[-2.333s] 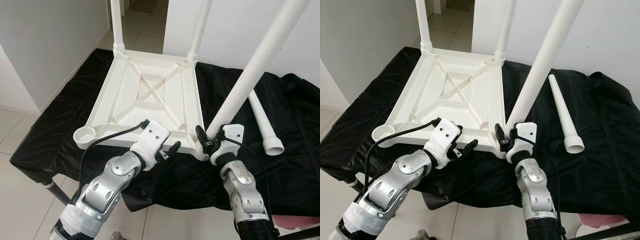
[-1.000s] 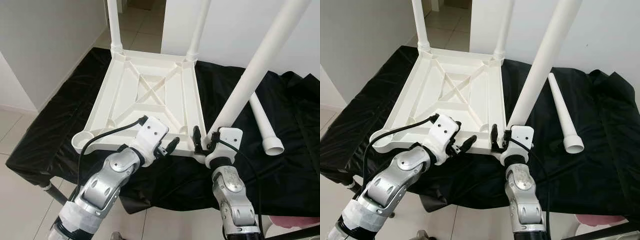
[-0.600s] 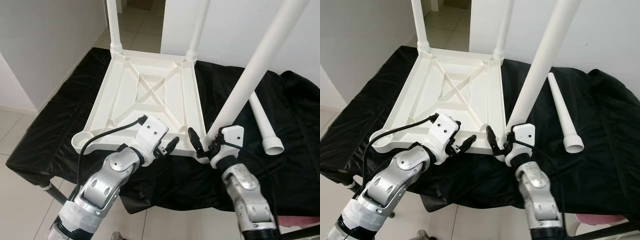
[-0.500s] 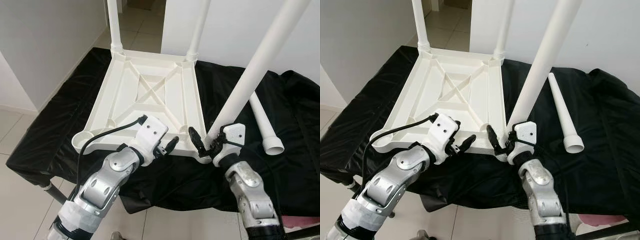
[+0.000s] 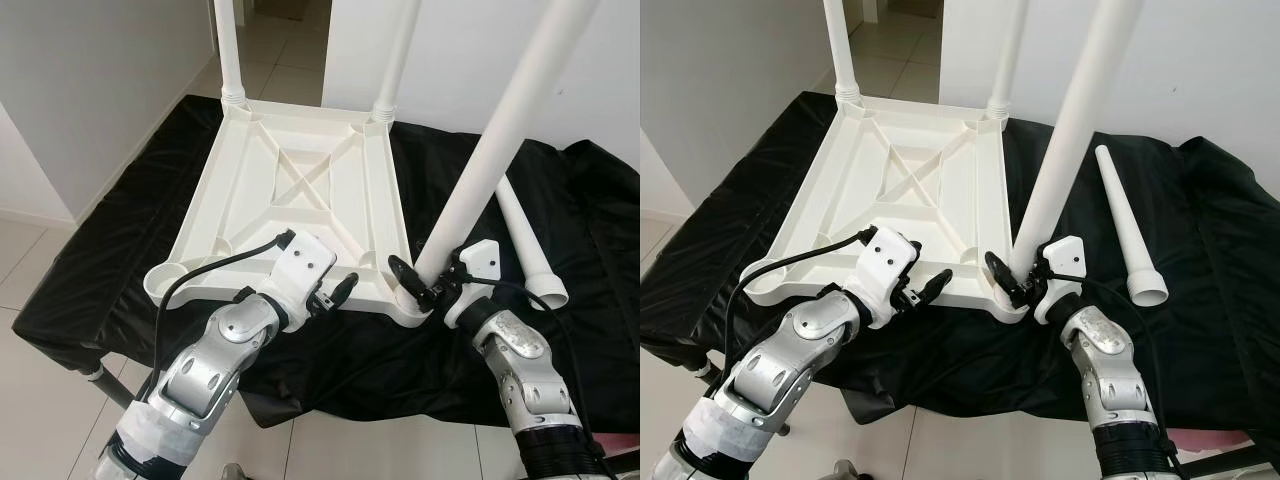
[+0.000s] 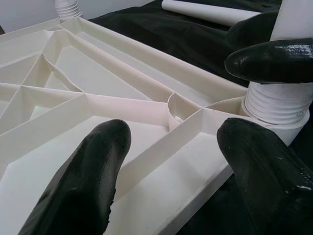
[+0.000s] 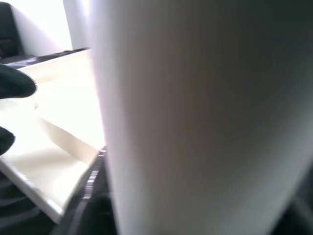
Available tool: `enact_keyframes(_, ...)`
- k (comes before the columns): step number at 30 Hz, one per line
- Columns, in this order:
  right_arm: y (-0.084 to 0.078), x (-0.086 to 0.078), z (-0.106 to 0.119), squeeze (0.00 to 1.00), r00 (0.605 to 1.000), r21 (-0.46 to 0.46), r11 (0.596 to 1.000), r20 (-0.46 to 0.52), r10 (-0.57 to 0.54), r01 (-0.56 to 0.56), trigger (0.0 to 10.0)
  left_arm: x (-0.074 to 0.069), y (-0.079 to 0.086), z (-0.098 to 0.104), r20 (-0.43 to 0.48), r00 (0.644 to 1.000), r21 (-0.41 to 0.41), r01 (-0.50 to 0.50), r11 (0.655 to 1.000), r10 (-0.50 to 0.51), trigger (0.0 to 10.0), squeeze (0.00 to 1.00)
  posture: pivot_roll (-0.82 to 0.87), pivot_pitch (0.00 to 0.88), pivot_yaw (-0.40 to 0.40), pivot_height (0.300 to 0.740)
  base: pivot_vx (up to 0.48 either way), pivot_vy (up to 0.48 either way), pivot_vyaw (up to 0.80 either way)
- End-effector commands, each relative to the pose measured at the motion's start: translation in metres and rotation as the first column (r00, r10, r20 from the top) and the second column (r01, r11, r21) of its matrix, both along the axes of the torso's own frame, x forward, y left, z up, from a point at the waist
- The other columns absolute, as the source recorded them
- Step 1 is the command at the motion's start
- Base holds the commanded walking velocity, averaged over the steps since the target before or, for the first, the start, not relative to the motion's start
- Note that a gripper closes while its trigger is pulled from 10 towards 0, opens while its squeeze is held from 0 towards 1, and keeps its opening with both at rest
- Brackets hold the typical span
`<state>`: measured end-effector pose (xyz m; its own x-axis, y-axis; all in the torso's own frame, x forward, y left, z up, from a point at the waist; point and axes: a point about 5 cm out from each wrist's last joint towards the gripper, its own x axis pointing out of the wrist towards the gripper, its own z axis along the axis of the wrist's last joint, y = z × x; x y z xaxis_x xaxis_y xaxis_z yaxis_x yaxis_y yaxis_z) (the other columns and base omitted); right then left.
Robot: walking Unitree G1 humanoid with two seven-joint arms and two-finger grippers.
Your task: Building children table
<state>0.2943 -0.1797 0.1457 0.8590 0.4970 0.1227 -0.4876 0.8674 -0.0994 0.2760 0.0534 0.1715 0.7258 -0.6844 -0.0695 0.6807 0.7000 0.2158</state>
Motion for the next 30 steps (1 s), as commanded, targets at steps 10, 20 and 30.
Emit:
enact_keyframes(10, -0.008, -0.002, -0.01, 0.0, 0.997, 0.113, 0.993, -0.075, -0.023, 0.031, 3.7, -0.002, -0.006, -0.002, -0.014, 0.995, 0.014, 0.098, 0.995, -0.097, 10.0, 0.0, 0.01, 0.044, -0.044, 0.74, 0.0, 0.0, 0.0)
enact_keyframes(20, -0.006, -0.004, -0.016, 0.0, 0.982, 0.081, 0.983, -0.096, -0.16, 0.168, 10.0, -0.003, -0.007, -0.003, -0.014, 0.995, 0.014, 0.104, 0.995, -0.103, 10.0, 0.0, 0.01, 0.04, -0.047, 0.74, 0.0, 0.0, 0.0)
enact_keyframes(30, 0.003, -0.021, -0.023, 0.0, 0.834, 0.112, 0.831, -0.178, -0.522, 0.544, 10.0, -0.005, -0.009, -0.004, -0.013, 0.994, 0.015, 0.11, 0.994, -0.109, 10.0, 0.0, 0.01, 0.03, -0.057, 0.74, 0.0, 0.0, 0.0)
